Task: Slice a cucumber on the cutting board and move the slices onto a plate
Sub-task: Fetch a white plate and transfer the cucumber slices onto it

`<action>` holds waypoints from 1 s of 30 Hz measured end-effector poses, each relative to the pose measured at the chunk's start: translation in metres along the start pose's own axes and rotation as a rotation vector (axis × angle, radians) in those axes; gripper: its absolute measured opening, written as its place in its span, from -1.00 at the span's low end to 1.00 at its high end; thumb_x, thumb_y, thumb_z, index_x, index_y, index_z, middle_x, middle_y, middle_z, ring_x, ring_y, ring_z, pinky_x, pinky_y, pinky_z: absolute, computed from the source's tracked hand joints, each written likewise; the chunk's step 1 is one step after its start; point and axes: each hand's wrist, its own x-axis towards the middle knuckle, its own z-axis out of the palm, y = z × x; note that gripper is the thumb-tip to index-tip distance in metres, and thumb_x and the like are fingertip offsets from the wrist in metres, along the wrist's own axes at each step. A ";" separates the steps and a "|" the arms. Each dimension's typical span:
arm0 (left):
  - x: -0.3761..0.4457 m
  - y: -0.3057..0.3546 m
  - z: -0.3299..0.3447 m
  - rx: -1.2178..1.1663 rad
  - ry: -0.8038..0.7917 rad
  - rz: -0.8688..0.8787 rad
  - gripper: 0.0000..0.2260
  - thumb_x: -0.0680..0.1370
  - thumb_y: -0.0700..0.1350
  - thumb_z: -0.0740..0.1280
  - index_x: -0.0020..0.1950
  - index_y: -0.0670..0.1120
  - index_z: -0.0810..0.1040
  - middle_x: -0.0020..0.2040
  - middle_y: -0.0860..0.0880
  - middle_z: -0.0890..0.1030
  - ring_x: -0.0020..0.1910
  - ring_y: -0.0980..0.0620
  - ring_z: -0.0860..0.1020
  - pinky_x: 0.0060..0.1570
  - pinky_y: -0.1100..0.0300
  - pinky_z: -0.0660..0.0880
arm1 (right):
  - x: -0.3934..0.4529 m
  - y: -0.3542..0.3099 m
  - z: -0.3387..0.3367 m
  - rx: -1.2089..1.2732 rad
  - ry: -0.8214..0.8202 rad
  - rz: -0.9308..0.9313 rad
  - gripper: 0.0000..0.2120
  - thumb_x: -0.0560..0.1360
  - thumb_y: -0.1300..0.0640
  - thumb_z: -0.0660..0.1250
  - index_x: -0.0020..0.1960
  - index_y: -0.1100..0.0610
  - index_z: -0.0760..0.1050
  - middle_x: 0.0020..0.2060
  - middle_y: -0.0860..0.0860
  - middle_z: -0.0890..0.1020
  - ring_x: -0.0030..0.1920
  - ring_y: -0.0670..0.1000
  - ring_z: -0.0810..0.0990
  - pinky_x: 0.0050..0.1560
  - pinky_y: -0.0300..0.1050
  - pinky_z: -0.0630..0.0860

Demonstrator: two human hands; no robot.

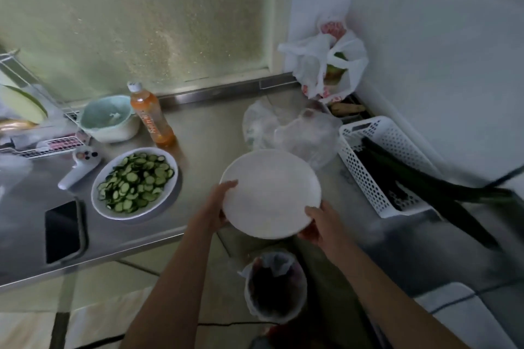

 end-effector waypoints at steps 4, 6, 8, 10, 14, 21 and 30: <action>-0.031 -0.044 0.052 0.259 -0.208 -0.027 -0.57 0.33 -0.18 0.50 0.15 -0.27 0.54 -0.17 -0.13 0.68 -0.24 -0.05 0.64 -0.26 0.10 0.60 | -0.056 0.013 -0.084 -0.114 0.156 -0.041 -0.80 0.56 0.11 0.27 0.17 0.07 0.46 -0.09 0.04 0.57 -0.18 0.04 0.56 -0.34 -0.11 0.56; -0.043 -0.068 0.083 0.331 -0.276 -0.008 -0.46 0.23 -0.17 0.55 0.17 -0.26 0.56 -0.06 -0.17 0.67 -0.14 -0.10 0.64 -0.14 0.03 0.59 | -0.080 0.023 -0.126 -0.144 0.243 -0.067 -0.76 0.55 0.02 0.30 0.17 0.09 0.47 -0.07 0.04 0.58 -0.13 0.02 0.56 -0.31 -0.09 0.57; -0.050 -0.095 0.115 0.445 -0.336 0.018 -0.37 0.13 -0.09 0.61 0.16 -0.21 0.58 0.01 -0.17 0.66 -0.05 -0.13 0.63 0.01 -0.06 0.57 | -0.103 0.037 -0.166 -0.177 0.328 -0.073 -0.70 0.53 -0.05 0.29 0.16 0.12 0.50 -0.07 0.08 0.61 -0.10 0.07 0.58 -0.26 -0.04 0.58; -0.062 -0.120 0.148 0.546 -0.425 0.008 -0.32 0.05 -0.04 0.61 0.14 -0.17 0.59 0.03 -0.15 0.66 0.02 -0.14 0.62 0.08 -0.11 0.54 | -0.126 0.051 -0.206 -0.187 0.420 -0.061 -0.67 0.56 -0.07 0.24 0.12 0.17 0.52 -0.14 0.10 0.62 -0.16 0.09 0.59 -0.33 -0.09 0.55; -0.088 -0.168 0.220 0.588 -0.585 -0.059 -0.73 0.42 -0.10 0.48 0.07 -0.12 0.56 -0.03 -0.13 0.66 -0.08 -0.11 0.62 -0.15 0.10 0.61 | -0.168 0.081 -0.284 -0.112 0.618 -0.054 -0.65 0.59 -0.02 0.18 0.15 0.25 0.50 -0.05 0.15 0.58 -0.10 0.14 0.56 -0.32 -0.12 0.53; -0.125 -0.234 0.323 0.880 -0.816 -0.178 -0.78 0.56 -0.09 0.31 0.16 -0.15 0.51 -0.06 -0.13 0.61 -0.22 -0.04 0.64 -0.23 0.12 0.57 | -0.213 0.122 -0.389 0.037 0.944 0.040 -0.58 0.61 0.01 0.16 -0.01 0.41 0.50 -0.45 0.19 0.50 -0.55 0.06 0.47 -0.67 -0.30 0.30; -0.127 -0.282 0.429 0.900 -0.708 -0.049 -0.75 0.50 -0.44 0.12 -0.29 -0.25 0.49 -0.52 -0.12 0.46 -0.49 -0.01 0.46 -0.45 0.18 0.56 | -0.167 0.122 -0.437 0.584 0.919 -0.026 -0.69 0.62 0.05 0.16 0.18 0.30 0.37 -0.53 0.19 0.45 -0.76 -0.06 0.34 -0.71 -0.37 0.26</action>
